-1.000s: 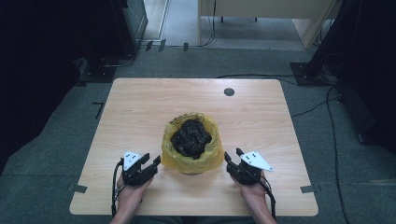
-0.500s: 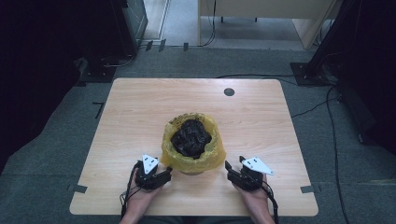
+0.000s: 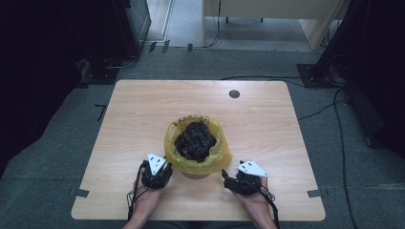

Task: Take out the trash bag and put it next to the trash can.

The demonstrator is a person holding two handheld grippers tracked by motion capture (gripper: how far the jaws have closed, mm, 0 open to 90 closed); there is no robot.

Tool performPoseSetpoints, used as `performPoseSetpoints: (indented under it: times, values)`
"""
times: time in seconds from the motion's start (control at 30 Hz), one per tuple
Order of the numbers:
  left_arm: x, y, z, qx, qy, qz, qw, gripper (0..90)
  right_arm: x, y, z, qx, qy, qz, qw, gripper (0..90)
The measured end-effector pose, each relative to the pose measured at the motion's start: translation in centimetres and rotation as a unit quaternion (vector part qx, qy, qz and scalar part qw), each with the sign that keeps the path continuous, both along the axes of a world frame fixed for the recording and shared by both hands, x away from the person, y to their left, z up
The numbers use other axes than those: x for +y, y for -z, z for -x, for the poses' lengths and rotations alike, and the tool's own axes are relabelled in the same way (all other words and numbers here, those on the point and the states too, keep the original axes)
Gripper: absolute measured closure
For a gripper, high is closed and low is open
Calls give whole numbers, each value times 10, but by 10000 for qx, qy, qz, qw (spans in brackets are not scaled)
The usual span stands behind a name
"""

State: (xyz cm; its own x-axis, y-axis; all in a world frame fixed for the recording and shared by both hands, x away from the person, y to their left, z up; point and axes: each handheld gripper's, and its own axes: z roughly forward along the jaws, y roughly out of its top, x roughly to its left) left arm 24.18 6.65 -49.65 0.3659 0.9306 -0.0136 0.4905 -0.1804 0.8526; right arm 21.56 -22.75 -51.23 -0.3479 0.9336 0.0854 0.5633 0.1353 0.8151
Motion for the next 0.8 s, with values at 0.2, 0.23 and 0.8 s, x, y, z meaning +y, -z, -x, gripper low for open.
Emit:
performPoseSetpoints:
  times: [0.2,0.23,0.8]
  values:
    - [8,-18,3,-198,22,291,9994,887,3,2,-13,263,11,141,9996,222]
    - [9,-21,4,-246,25,337,9991,891,5,2,-15,289,4,210,9994,236]
    - [15,-50,9,-487,68,753,9959,900,28,-9,-26,-786,-48,427,9960,866]
